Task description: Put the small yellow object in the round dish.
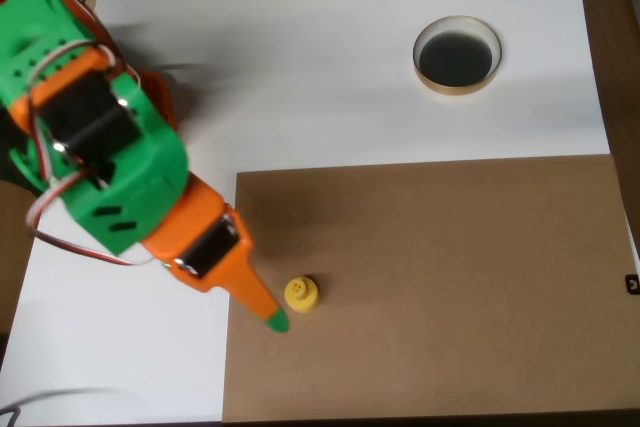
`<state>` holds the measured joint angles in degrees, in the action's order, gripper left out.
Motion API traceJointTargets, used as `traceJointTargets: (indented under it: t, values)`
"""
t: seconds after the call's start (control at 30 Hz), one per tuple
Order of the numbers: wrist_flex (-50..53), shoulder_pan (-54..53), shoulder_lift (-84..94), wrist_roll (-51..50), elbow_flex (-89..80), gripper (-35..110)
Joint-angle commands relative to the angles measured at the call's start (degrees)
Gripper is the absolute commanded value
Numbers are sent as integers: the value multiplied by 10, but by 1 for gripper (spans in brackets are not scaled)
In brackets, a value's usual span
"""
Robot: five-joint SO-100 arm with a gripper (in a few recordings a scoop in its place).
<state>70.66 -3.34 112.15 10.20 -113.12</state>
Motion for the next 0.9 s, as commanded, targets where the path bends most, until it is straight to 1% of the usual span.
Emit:
traceJointTargets:
  t: [0.0, 0.4, 0.7, 0.87]
  values:
    - [8, 3, -18, 4, 57, 29]
    - [3, 20, -161, -6, 106, 29]
    - [-8, 83, -166, -35, 91, 28]
    - [-26, 102, -171, -40, 73, 27]
